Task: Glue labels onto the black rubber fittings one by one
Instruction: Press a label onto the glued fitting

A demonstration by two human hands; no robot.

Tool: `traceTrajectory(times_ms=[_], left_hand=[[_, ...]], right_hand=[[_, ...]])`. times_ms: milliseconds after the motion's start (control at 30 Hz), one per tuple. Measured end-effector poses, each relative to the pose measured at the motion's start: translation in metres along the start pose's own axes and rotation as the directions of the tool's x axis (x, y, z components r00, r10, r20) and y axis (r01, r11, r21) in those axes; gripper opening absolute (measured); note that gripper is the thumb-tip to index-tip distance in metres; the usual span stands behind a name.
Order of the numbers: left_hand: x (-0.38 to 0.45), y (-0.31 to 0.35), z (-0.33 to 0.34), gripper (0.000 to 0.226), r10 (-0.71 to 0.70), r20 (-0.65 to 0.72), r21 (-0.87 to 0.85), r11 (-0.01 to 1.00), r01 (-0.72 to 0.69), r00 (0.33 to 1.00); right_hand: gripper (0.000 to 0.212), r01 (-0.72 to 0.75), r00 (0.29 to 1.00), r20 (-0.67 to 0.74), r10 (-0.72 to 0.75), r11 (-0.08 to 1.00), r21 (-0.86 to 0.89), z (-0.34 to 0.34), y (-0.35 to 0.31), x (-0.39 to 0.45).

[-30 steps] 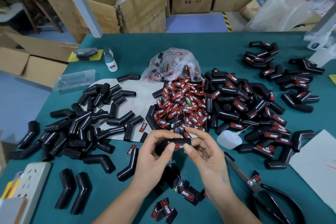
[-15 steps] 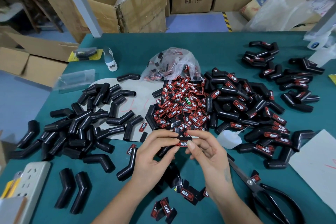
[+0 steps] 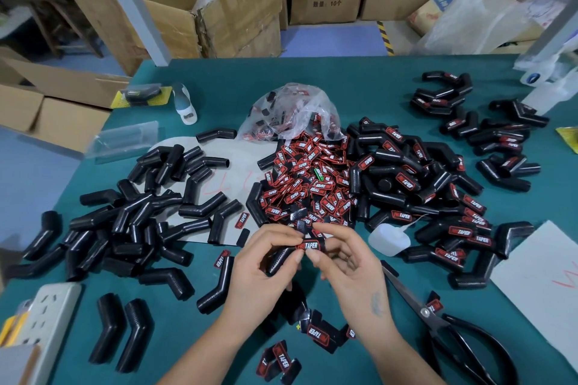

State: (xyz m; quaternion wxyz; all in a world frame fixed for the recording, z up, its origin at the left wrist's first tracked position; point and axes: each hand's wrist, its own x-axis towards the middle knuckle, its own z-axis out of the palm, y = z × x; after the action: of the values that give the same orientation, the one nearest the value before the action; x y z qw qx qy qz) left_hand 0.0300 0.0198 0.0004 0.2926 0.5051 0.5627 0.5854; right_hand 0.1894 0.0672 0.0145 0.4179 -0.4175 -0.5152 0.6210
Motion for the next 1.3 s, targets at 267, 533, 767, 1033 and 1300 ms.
traceTrajectory(times_ms=[267, 533, 767, 1033, 1300], left_hand=[[0.0001, 0.0019, -0.0007, 0.013, 0.035, 0.014, 0.023, 0.999, -0.035, 0.999], [0.0021, 0.0044, -0.0019, 0.013, 0.072, 0.041, 0.056, 0.996, -0.075, 0.997], [0.0014, 0.0055, -0.0011, 0.012, 0.1, 0.014, 0.07, 0.992, -0.101, 0.995], [0.0, 0.0024, -0.0027, 0.012, 0.161, 0.021, 0.095, 0.982, -0.162, 0.987], [-0.0011, 0.0005, -0.0022, 0.012, 0.095, 0.017, 0.02, 0.995, -0.095, 0.995]], right_hand=[[0.024, 0.034, 0.999, 0.01, -0.034, 0.999, -0.033, -0.0027, -0.0044, -0.0011], [0.019, 0.059, 0.998, 0.032, -0.057, 0.997, -0.058, -0.0037, -0.0027, 0.0009], [0.018, 0.039, 0.999, -0.011, -0.039, 0.999, -0.014, -0.003, -0.0008, 0.0015], [0.016, 0.009, 1.0, 0.001, -0.009, 1.0, -0.014, -0.0052, -0.0031, 0.0019], [0.018, -0.007, 1.0, 0.012, 0.007, 1.0, 0.012, -0.0053, -0.0053, 0.0008]])
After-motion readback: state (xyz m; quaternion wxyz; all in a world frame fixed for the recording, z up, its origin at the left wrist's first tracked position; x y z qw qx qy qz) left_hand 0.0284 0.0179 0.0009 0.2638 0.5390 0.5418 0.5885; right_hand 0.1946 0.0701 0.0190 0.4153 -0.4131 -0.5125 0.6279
